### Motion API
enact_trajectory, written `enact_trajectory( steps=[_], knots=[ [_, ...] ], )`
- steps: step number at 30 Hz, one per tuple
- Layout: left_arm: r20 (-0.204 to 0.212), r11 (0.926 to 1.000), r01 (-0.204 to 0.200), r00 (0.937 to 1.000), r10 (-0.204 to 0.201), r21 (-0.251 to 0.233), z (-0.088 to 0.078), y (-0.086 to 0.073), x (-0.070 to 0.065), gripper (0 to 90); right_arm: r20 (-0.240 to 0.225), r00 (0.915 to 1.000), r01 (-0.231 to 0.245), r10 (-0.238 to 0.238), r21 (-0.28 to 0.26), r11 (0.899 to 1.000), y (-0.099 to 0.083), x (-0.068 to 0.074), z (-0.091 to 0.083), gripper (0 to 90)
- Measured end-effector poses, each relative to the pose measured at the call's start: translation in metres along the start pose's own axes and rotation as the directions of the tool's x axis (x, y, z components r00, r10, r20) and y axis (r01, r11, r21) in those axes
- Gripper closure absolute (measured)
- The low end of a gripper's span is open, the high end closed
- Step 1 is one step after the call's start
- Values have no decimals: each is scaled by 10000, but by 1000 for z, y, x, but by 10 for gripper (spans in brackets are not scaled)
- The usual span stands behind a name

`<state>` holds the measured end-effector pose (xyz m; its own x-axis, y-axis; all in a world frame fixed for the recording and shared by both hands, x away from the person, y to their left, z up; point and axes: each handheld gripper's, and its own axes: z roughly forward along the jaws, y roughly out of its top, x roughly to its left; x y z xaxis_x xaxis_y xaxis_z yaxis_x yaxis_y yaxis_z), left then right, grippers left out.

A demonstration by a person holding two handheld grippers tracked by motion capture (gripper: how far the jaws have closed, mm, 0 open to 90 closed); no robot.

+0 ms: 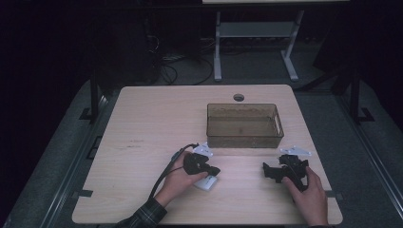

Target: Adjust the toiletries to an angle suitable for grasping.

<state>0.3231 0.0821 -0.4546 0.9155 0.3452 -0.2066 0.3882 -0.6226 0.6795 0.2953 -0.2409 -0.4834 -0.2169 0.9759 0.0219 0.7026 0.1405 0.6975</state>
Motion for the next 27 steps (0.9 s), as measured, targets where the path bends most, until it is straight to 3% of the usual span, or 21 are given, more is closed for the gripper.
enact_trajectory(
  steps=[27],
  knots=[
    [219,9995,-26,9998,19,322,-18,-21,-17,900,-1,10000,2,-2,-1,10000,0,0,0,0]
  ],
)
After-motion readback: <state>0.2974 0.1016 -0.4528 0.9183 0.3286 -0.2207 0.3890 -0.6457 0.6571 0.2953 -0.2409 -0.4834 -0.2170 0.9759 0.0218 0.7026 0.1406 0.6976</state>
